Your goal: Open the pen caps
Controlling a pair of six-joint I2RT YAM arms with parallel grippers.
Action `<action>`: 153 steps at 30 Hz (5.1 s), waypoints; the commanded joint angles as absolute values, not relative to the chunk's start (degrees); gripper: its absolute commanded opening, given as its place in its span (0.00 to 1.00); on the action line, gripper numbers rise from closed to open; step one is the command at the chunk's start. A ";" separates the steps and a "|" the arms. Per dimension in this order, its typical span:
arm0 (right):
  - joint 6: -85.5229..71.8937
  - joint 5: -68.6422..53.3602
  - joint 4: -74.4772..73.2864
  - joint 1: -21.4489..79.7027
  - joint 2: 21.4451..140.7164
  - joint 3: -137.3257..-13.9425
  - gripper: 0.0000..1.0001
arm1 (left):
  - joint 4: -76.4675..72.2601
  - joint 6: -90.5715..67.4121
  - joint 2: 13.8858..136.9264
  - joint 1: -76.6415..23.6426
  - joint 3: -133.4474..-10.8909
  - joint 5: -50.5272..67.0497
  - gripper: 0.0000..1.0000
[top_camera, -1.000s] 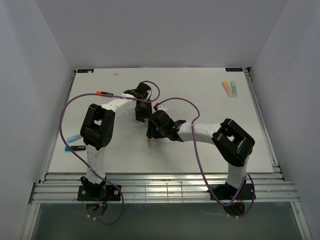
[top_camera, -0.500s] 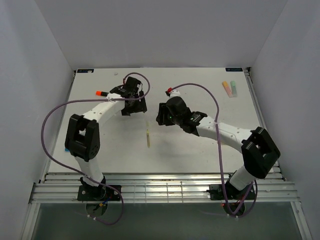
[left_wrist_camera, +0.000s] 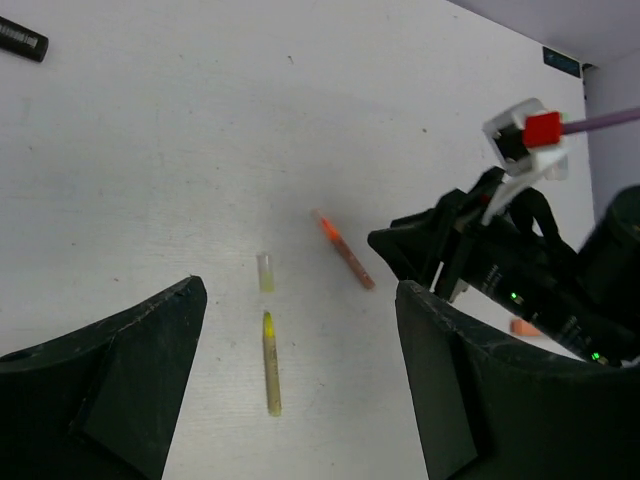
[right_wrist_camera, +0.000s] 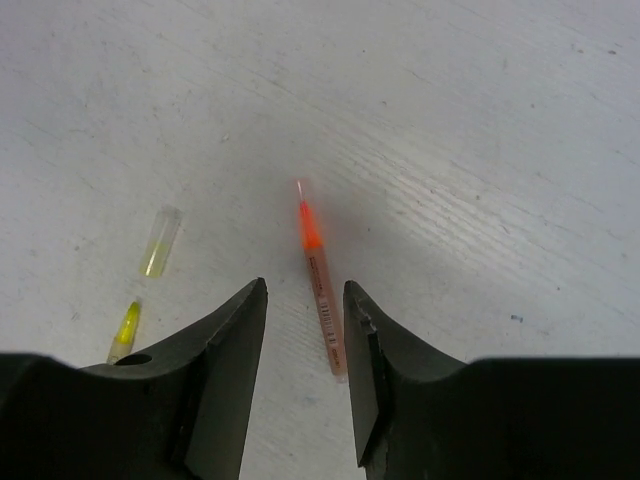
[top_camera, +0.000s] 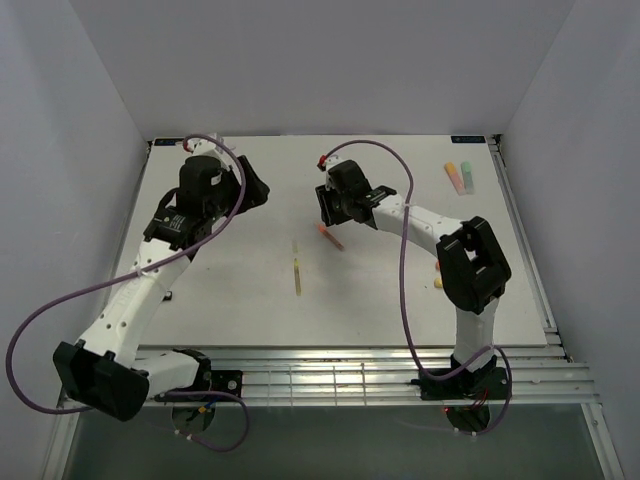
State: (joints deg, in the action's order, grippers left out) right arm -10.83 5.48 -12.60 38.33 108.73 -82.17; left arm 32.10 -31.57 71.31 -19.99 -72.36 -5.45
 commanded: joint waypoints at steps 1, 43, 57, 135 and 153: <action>-3.79 1.94 -16.25 37.62 112.56 -88.23 0.43 | 28.74 -32.17 64.28 -20.04 -66.90 -1.50 0.87; -2.10 -0.28 -23.46 38.23 130.34 -103.88 0.10 | 26.10 -38.67 51.15 -20.04 -49.92 13.71 0.73; -28.08 -6.22 -4.85 38.23 86.63 -66.95 0.08 | 6.43 -45.34 54.76 -20.48 -38.42 45.07 0.74; -64.44 -25.36 47.67 32.25 71.45 -41.55 0.08 | -3.18 -46.50 52.82 -39.81 -30.23 43.60 0.00; -44.21 -26.55 20.83 42.45 68.29 -43.95 0.50 | 0.44 -47.11 55.28 -39.81 -35.77 36.65 0.00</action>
State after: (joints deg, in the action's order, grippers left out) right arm -46.76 -26.55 21.67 41.52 68.01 -44.45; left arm 1.32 -47.00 55.48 -39.77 -34.24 36.88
